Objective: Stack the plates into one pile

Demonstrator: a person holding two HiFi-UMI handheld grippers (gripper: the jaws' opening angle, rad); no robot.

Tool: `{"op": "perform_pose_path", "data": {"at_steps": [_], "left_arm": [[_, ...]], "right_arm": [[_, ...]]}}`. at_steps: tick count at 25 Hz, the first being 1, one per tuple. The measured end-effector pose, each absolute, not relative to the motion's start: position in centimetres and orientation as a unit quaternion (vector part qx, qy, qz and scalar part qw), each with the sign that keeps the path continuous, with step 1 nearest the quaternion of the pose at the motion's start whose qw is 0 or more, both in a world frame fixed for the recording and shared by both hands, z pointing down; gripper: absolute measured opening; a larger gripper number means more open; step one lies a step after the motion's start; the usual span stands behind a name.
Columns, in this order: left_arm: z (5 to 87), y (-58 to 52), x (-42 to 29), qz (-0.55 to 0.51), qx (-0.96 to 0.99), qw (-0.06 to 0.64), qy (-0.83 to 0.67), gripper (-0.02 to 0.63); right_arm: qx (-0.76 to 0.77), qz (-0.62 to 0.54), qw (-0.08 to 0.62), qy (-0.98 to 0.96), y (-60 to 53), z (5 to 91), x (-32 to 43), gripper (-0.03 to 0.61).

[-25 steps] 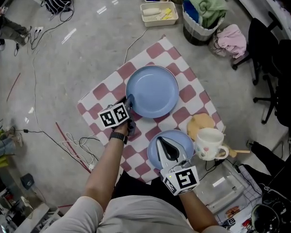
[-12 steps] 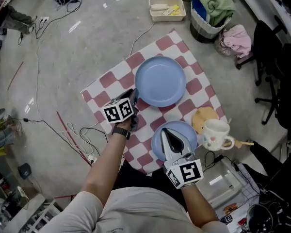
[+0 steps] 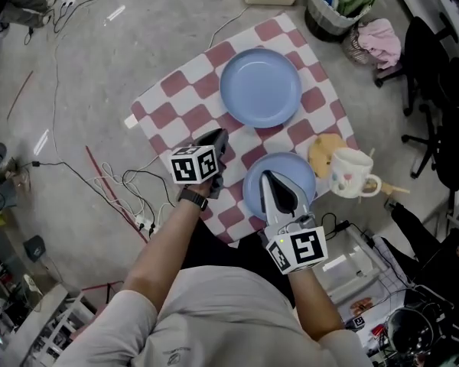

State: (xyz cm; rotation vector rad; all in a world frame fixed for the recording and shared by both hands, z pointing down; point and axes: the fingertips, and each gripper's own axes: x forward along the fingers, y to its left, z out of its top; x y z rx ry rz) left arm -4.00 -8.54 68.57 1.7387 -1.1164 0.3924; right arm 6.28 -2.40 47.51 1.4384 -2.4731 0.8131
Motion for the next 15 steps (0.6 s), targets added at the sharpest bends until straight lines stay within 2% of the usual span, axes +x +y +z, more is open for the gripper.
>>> {"op": "perform_pose_path", "data": {"at_steps": [4,15], "left_arm": [[68.3,-6.0,-3.0,0.174,0.730,0.493,-0.441,0.008],[70.6,2.0,0.4,0.233,0.751,0.491,-0.375,0.007]], "right_arm": [[0.482,0.270,0.086,-0.829,-1.0,47.4,5.8,0.009],[0.495,0.270,0.088,-0.821,2.4,47.8,5.8,0.009]]}}
